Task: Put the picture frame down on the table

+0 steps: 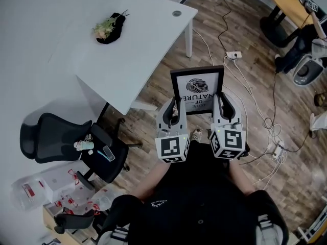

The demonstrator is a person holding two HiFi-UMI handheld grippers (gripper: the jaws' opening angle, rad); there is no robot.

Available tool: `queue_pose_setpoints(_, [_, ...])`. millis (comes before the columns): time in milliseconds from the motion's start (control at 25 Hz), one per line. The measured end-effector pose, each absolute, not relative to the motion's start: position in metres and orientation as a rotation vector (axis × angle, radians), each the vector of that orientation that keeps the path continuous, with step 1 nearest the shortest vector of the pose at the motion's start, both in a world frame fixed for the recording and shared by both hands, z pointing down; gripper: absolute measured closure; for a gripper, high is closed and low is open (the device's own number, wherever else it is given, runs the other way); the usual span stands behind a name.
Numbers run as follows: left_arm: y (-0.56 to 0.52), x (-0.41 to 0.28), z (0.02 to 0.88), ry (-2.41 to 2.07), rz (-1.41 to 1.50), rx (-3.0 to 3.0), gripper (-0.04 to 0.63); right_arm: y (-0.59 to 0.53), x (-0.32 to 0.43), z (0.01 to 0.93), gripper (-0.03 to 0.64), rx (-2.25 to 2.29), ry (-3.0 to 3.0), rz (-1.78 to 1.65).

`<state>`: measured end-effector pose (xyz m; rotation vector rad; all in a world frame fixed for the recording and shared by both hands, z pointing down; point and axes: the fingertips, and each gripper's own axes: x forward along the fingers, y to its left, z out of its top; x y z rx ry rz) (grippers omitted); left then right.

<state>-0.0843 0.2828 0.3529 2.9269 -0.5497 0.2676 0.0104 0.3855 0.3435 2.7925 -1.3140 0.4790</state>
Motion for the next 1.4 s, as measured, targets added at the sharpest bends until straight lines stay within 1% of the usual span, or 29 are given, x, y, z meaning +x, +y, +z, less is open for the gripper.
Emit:
queue_pose_setpoints(320, [0.257, -0.018, 0.35, -0.366, 0.253, 2.946, 0.518, 0.37, 0.065, 0.339, 0.551, 2.862, -1.133, 0.476])
queue_pose_setpoints(800, [0.173, 0.063, 0.35, -0.201, 0.277, 2.968, 0.518, 0.294, 0.133, 0.336, 0.552, 2.925, -0.99, 0.487])
queue_pose_setpoints(1080, [0.105, 0.084, 0.346, -0.217, 0.25, 2.973, 0.518, 0.226, 0.152, 0.336, 0.551, 2.921, -1.013, 0.473])
queue_pose_setpoints(1400, [0.026, 0.066, 0.347, -0.397, 0.213, 2.958, 0.52, 0.139, 0.146, 0.34, 0.552, 2.842, -1.187, 0.451])
